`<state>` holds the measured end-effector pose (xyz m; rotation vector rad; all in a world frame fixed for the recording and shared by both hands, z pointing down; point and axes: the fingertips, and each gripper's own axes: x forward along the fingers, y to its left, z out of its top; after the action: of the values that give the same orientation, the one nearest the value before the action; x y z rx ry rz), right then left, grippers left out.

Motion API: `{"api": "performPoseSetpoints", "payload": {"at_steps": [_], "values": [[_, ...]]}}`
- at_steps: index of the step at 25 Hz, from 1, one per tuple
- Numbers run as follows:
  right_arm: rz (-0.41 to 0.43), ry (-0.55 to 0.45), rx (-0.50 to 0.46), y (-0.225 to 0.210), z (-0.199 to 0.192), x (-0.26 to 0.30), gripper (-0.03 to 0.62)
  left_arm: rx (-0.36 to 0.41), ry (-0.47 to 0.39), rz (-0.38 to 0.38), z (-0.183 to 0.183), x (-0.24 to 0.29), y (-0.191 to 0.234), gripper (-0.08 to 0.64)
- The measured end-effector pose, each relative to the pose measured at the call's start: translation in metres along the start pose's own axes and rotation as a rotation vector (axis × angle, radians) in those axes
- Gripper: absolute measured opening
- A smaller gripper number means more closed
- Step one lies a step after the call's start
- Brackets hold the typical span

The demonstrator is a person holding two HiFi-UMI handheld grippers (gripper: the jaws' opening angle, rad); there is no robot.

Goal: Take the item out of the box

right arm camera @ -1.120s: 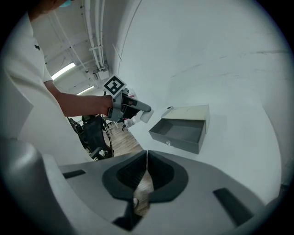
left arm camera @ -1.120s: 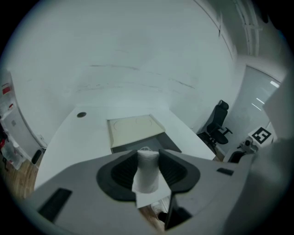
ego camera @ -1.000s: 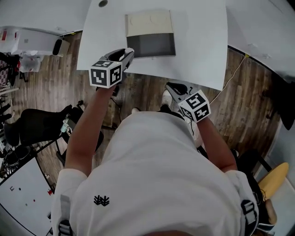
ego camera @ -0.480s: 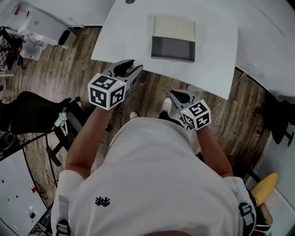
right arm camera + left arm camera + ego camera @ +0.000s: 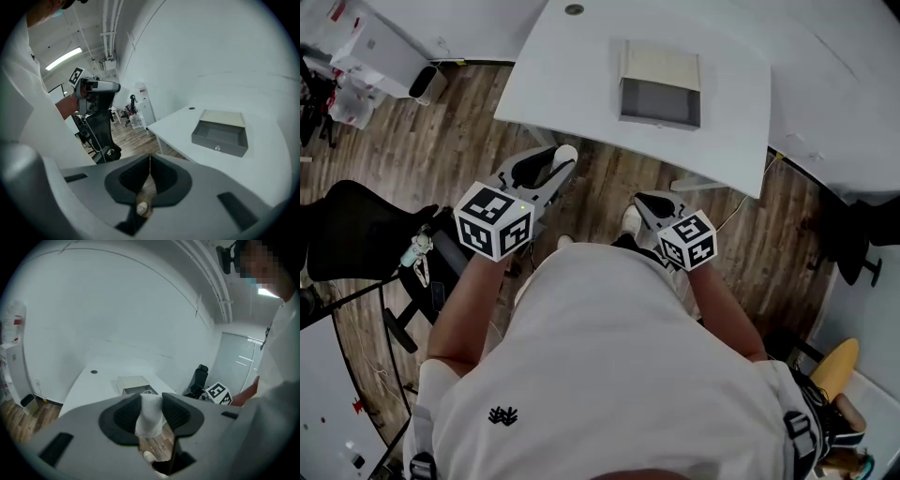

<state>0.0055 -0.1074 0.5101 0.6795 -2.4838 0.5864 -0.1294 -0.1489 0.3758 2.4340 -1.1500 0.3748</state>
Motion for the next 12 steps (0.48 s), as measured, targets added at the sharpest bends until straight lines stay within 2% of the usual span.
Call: {"api": "performPoseSetpoints", "payload": {"at_steps": [8,12], "values": [[-0.027,0.003,-0.005,0.041,-0.003,0.009,0.009,0.045,-0.009,-0.066,-0.017,-0.05,-0.014,0.149],[-0.024,-0.017,0.043,0.06,-0.003,0.01,0.009,0.057,-0.016,-0.097,-0.026,-0.069,-0.022,0.149]]}}
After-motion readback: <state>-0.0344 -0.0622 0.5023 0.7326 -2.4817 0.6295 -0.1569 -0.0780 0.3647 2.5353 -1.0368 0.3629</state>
